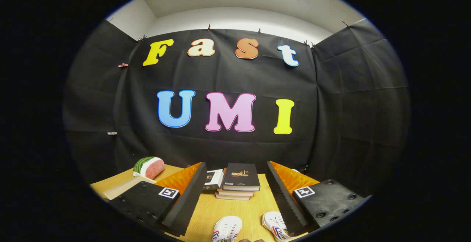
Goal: Open the storage box then place both shoes into the box .Put the left shoe in first, then the right shoe, with the right side of both shoes facing outward in a uniform manner.
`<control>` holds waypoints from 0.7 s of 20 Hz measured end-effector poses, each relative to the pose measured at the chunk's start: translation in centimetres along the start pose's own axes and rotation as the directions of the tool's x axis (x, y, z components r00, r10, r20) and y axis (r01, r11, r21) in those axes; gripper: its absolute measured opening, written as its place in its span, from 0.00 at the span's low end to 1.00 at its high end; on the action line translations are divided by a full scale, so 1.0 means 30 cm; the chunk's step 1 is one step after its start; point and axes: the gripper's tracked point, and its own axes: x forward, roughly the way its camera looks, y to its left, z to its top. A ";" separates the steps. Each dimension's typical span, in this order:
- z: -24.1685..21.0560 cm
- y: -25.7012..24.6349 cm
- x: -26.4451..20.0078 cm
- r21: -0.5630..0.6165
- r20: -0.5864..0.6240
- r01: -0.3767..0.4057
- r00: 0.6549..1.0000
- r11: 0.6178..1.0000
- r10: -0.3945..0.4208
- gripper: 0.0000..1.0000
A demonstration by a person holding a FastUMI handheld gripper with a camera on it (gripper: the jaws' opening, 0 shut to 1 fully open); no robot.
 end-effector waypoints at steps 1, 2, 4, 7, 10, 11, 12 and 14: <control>0.002 0.005 -0.002 0.004 -0.005 -0.003 1.000 1.000 0.003 0.97; 0.001 0.008 -0.004 0.008 -0.009 -0.005 1.000 1.000 0.005 0.97; -0.003 0.015 -0.002 0.017 -0.015 -0.007 1.000 1.000 0.007 0.97; -0.005 0.013 -0.001 0.023 -0.023 0.001 1.000 1.000 0.000 0.97; -0.007 0.010 -0.005 0.044 -0.025 0.007 1.000 0.999 -0.006 0.97; -0.012 0.008 -0.004 0.044 -0.031 0.006 1.000 0.999 -0.005 0.97; -0.021 0.007 -0.004 0.043 -0.039 0.006 0.999 0.999 -0.004 0.97; -0.038 0.000 -0.001 0.044 -0.054 0.008 0.999 0.999 -0.005 0.97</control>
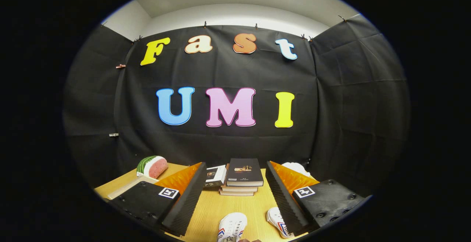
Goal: Open the storage box then place both shoes into the box .Put the left shoe in first, then the right shoe, with the right side of both shoes facing outward in a uniform manner.
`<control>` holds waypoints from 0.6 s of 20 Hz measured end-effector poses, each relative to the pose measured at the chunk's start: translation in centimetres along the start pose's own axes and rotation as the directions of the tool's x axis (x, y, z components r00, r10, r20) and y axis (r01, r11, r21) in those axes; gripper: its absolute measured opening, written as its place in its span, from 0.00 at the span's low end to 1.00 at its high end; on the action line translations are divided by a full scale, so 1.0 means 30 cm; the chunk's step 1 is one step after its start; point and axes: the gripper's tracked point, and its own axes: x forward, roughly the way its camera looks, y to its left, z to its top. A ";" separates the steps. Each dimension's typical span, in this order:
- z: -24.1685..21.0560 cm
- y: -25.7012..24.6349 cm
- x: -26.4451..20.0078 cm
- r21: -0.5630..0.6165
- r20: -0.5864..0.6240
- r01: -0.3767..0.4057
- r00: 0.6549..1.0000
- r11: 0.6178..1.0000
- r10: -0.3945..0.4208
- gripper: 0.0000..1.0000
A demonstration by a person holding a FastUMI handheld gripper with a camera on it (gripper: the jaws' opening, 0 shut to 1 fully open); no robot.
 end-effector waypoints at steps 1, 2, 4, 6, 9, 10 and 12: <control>-0.001 -0.007 0.002 -0.001 -0.002 0.004 1.000 1.000 -0.004 0.97; -0.008 -0.015 0.004 0.000 -0.009 0.010 1.000 1.000 -0.010 0.97; -0.030 -0.006 0.008 0.009 -0.031 0.001 1.000 1.000 -0.001 0.97; -0.048 -0.010 0.020 0.012 -0.056 0.001 0.998 1.000 -0.001 0.97; -0.071 0.005 0.038 0.040 -0.088 -0.013 0.996 0.999 0.016 0.97; -0.088 0.012 0.047 0.054 -0.109 -0.020 0.994 0.998 0.026 0.97; -0.132 0.047 0.063 0.095 -0.170 -0.050 0.983 0.994 0.065 0.97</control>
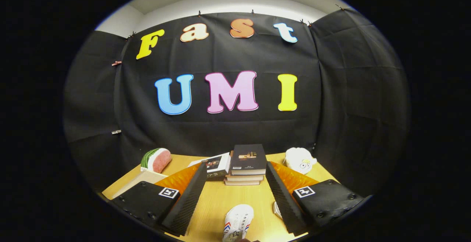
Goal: Open the storage box then place both shoes into the box .Put the left shoe in first, then the right shoe, with the right side of both shoes facing outward in a uniform manner.
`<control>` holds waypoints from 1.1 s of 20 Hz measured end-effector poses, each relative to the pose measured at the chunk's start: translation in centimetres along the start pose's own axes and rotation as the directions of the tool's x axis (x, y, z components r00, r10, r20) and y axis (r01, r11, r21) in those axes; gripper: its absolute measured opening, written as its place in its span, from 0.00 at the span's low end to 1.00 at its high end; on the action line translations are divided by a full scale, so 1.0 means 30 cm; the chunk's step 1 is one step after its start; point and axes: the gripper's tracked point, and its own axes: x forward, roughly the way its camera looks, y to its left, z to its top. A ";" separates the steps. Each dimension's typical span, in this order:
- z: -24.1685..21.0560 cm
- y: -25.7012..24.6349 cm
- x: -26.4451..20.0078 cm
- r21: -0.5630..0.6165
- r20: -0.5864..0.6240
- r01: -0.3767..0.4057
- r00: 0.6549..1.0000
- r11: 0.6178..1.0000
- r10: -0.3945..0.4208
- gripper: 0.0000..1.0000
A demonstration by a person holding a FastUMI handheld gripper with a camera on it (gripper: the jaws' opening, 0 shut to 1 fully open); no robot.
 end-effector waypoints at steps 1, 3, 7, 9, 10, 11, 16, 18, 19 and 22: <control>-0.016 0.018 0.008 0.014 -0.027 -0.020 0.999 1.000 0.021 0.97; -0.048 0.045 0.028 0.039 -0.070 -0.055 0.996 0.998 0.058 0.98; -0.135 0.149 0.062 0.150 -0.177 -0.163 0.966 0.975 0.188 0.99; -0.198 0.204 0.066 0.224 -0.242 -0.209 0.934 0.952 0.262 0.99; -0.240 0.226 0.057 0.270 -0.277 -0.227 0.912 0.936 0.301 0.99; -0.262 0.248 0.052 0.327 -0.299 -0.231 0.895 0.916 0.332 0.99; -0.407 0.370 0.032 0.499 -0.397 -0.273 0.771 0.822 0.497 0.97; -0.499 0.396 0.016 0.522 -0.445 -0.280 0.717 0.806 0.537 0.97; -0.536 0.408 0.019 0.534 -0.464 -0.278 0.694 0.799 0.551 0.97; -0.607 0.457 0.005 0.605 -0.495 -0.264 0.615 0.751 0.614 0.97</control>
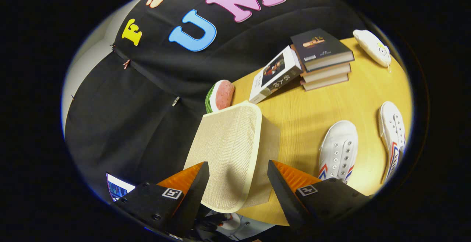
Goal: Open the storage box then place both shoes into the box .Put the left shoe in first, then the right shoe, with the right side of both shoes facing outward in a uniform manner.
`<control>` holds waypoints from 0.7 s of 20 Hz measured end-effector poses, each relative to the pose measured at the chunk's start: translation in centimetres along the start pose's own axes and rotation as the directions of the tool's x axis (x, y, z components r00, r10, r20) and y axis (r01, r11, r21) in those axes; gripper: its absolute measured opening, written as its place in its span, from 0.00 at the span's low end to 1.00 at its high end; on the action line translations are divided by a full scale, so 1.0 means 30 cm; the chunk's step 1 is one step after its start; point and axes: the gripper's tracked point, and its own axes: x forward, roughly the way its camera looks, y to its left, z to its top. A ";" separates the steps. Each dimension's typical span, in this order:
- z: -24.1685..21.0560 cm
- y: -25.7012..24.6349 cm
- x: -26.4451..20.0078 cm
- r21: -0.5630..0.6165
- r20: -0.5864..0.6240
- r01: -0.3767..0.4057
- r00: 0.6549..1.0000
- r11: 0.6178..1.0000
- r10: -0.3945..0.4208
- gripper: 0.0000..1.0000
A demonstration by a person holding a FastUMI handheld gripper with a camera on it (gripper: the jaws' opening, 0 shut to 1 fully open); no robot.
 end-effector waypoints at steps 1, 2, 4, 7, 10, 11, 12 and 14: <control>-0.015 0.002 0.016 0.015 -0.027 -0.018 0.999 1.000 0.019 0.97; -0.031 0.003 0.033 0.028 -0.053 -0.040 0.998 0.999 0.042 0.97; -0.071 0.014 0.059 0.094 -0.114 -0.068 0.990 0.993 0.079 0.97; -0.113 0.016 0.096 0.162 -0.180 -0.073 0.978 0.984 0.102 0.96; -0.132 0.011 0.102 0.193 -0.213 -0.066 0.971 0.979 0.108 0.75; -0.134 0.013 0.101 0.215 -0.219 -0.060 0.970 0.975 0.108 0.68; -0.131 0.011 0.107 0.229 -0.233 -0.054 0.966 0.972 0.108 0.61; -0.128 0.016 0.103 0.263 -0.264 -0.037 0.959 0.964 0.108 0.47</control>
